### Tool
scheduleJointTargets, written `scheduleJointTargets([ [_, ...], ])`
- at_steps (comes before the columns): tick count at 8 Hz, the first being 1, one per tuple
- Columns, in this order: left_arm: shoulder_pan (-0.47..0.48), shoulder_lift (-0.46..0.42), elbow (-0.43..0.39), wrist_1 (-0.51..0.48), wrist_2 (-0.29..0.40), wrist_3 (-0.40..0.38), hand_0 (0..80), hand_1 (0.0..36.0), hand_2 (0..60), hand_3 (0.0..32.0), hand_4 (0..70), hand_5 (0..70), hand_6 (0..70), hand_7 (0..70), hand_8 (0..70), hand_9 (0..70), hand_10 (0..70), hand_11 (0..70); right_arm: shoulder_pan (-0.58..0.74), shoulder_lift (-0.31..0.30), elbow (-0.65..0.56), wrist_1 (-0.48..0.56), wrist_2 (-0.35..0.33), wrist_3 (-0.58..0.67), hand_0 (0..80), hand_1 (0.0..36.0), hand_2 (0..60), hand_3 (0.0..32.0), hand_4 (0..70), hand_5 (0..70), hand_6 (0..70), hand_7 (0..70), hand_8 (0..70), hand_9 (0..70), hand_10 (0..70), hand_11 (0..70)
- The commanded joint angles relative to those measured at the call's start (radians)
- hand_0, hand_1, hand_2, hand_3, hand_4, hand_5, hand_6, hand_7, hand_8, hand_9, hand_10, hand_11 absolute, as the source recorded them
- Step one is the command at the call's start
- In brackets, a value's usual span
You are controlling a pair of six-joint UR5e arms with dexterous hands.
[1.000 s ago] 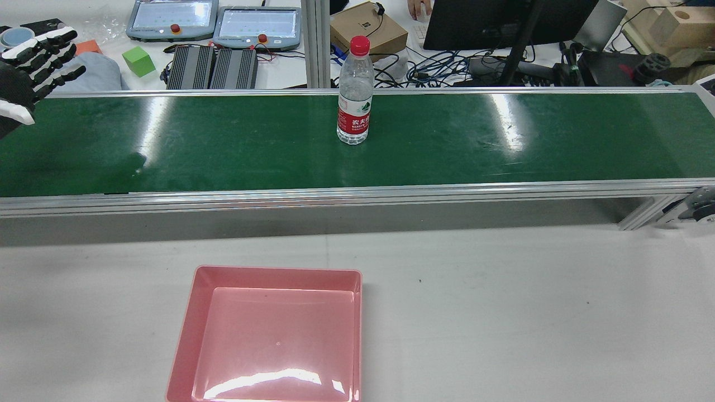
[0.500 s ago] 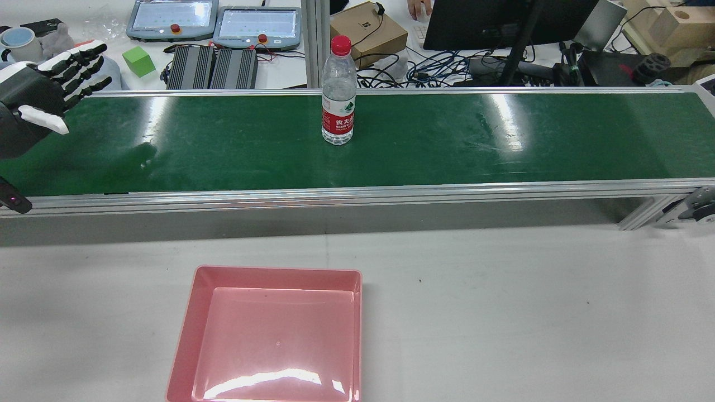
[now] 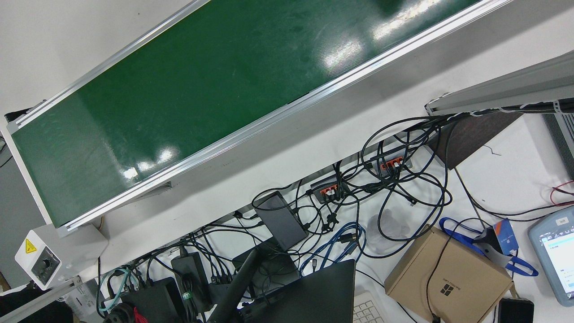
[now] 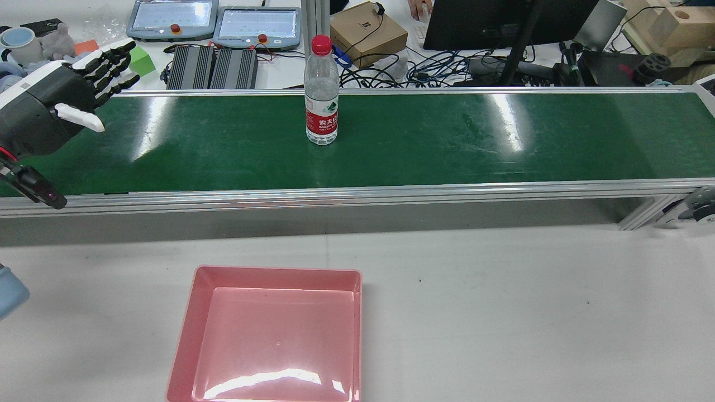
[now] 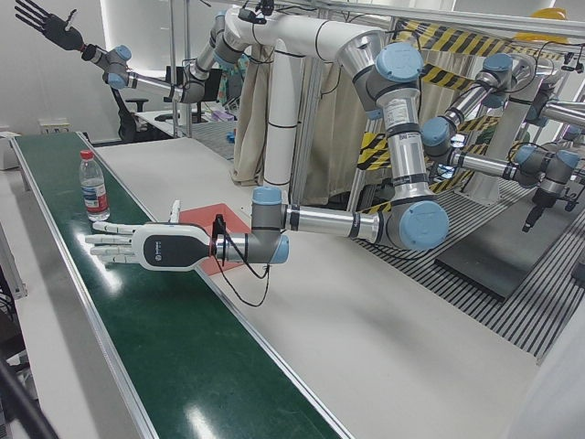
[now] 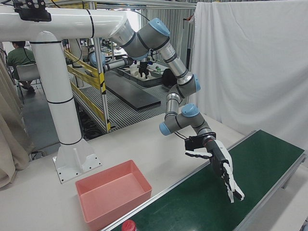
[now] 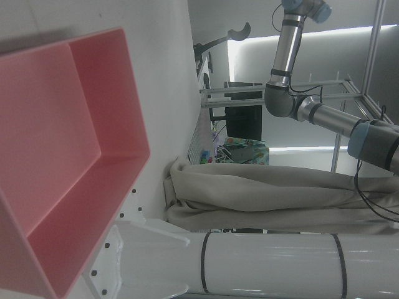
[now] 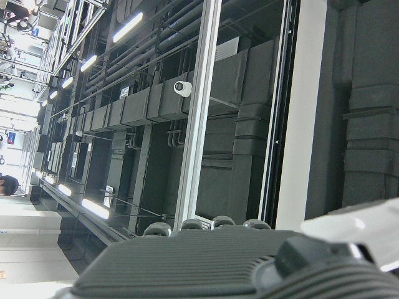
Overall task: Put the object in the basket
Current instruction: 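Move the left hand forward over the conveyor toward the bottle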
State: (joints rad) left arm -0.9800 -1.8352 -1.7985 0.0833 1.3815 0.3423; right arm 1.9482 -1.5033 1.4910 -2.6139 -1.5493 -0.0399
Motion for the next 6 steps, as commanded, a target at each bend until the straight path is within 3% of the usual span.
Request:
scheduleJointTargets([
  [1, 0.009, -0.022, 0.011, 0.012, -0.027, 0.001, 51.1, 7.1, 0.0, 0.2, 7.8, 10.8, 0.9, 0.0, 0.8, 0.0, 4.9, 8.5, 0.000, 0.000, 0.000, 0.000, 0.000, 0.000, 0.0, 0.0, 0.0, 0.0, 0.0, 0.0, 0.0, 0.0, 0.0, 0.0, 0.0, 0.0],
  [3, 0.011, -0.047, 0.021, 0.030, -0.067, 0.027, 50.6, 6.6, 0.0, 0.0, 7.9, 10.5, 0.9, 0.0, 0.8, 0.0, 4.9, 8.4, 0.000, 0.000, 0.000, 0.000, 0.000, 0.000, 0.0, 0.0, 0.0, 0.0, 0.0, 0.0, 0.0, 0.0, 0.0, 0.0, 0.0, 0.0],
  [6, 0.012, -0.076, 0.045, 0.038, -0.070, 0.085, 50.2, 6.1, 0.0, 0.6, 7.5, 10.3, 0.5, 0.0, 0.8, 0.0, 4.5, 7.8, 0.000, 0.000, 0.000, 0.000, 0.000, 0.000, 0.0, 0.0, 0.0, 0.0, 0.0, 0.0, 0.0, 0.0, 0.0, 0.0, 0.0, 0.0],
])
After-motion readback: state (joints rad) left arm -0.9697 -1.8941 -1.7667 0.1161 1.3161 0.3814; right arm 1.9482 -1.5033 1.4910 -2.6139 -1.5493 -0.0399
